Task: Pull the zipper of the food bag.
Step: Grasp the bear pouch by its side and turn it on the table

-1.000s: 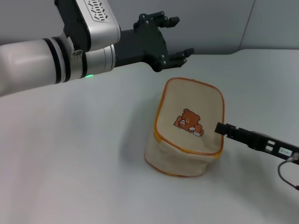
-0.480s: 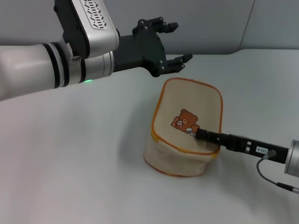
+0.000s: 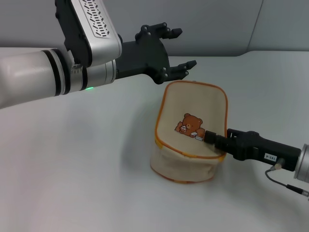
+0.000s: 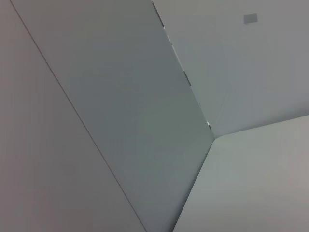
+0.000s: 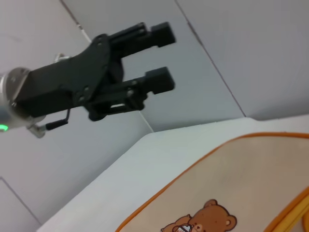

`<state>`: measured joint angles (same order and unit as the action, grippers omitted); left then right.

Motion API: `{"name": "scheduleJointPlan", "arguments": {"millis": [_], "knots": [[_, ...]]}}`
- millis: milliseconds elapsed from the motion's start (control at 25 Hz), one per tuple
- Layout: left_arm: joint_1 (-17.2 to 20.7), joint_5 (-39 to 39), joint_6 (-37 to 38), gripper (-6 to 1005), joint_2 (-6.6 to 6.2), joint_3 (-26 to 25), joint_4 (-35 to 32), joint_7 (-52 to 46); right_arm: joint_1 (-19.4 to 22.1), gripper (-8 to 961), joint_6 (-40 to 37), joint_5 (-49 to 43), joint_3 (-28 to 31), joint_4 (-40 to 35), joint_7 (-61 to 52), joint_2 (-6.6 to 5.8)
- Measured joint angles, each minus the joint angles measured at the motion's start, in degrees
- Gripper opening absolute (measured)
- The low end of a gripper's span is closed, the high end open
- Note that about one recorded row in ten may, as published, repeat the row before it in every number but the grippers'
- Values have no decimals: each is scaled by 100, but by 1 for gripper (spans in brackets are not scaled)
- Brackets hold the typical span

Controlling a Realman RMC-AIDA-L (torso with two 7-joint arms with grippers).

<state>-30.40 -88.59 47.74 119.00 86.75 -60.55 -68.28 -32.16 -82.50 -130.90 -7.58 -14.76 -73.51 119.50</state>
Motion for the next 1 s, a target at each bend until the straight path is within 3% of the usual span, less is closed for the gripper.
{"name": "scheduleJointPlan", "arguments": {"millis": [440, 760, 1000], "knots": [[14, 0, 8, 728, -1, 12, 7, 0, -39, 305, -252, 20, -63, -72, 1168, 4], [27, 0, 61, 728, -9, -8, 9, -36, -10, 236, -751, 41, -292, -651, 2451, 9], [-71, -666, 575, 705, -122, -153, -178, -1135, -34, 193, -712, 47, -340, -833, 3349, 12]]}}
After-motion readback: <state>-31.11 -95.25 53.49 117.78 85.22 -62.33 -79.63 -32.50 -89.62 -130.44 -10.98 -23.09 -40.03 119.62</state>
